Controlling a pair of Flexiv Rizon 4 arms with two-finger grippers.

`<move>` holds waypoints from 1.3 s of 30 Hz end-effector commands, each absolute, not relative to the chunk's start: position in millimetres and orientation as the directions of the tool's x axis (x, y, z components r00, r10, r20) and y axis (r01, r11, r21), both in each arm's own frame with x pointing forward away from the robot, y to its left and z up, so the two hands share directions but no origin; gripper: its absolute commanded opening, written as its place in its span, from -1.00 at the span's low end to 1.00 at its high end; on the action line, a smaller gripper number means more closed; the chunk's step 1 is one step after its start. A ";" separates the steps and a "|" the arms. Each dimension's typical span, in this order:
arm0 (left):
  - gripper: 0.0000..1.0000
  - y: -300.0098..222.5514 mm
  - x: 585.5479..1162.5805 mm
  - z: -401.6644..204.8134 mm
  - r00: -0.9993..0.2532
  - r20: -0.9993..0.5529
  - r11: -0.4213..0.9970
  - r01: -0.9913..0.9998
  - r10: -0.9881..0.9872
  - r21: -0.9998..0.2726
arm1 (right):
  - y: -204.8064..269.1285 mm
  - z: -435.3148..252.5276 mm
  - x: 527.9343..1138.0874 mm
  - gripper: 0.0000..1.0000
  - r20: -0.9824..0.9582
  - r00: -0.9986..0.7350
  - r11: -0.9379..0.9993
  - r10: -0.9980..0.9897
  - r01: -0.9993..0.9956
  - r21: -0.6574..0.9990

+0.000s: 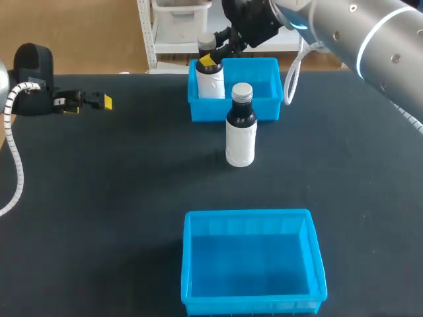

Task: Pick up the bottle, and place it in the far bin if it is heavy, or in the near bin if it is light.

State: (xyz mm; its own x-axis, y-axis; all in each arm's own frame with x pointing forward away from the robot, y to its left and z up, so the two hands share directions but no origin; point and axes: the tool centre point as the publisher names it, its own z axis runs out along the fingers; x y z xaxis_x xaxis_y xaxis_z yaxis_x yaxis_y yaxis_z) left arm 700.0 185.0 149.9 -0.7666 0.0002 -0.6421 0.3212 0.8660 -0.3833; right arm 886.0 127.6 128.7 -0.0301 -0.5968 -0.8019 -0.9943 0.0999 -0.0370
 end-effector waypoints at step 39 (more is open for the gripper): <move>1.00 185.0 700.0 149.9 -0.767 -0.642 0.866 0.321 0.000 -0.383 | 114.3 129.0 899.5 1.00 -0.784 -0.068 0.062 -0.617 -0.997 0.037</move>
